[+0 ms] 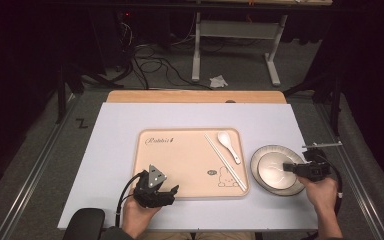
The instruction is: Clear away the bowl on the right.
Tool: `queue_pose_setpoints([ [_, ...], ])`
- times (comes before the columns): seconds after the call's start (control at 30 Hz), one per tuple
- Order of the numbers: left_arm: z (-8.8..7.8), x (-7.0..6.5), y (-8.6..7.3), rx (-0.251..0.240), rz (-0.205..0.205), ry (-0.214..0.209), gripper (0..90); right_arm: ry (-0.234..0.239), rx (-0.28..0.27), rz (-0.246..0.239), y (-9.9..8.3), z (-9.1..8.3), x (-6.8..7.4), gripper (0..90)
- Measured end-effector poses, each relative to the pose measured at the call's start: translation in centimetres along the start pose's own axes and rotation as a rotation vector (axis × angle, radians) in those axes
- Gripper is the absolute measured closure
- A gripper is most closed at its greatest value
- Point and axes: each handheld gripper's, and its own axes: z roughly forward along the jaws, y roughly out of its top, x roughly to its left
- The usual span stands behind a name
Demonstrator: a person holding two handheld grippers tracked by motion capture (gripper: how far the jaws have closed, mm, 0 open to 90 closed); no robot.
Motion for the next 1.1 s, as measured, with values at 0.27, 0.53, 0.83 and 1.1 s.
queue_pose_setpoints([
  [0.27,0.6,-0.2,0.4,0.000,0.019,-0.024,27.7,0.018,-0.040,0.011,-0.9,-1.4,0.1,84.0],
  [0.53,1.6,-0.6,1.0,0.006,0.047,-0.056,27.9,0.008,-0.066,0.007,-2.1,-3.0,1.0,84.0],
  [0.83,2.4,-1.1,1.9,0.009,0.074,-0.079,29.1,-0.008,-0.087,0.000,-3.3,-4.2,2.0,84.0],
  [1.1,2.4,-1.2,1.9,0.011,0.078,-0.076,29.1,0.012,-0.095,-0.029,-2.9,-4.2,3.1,84.0],
])
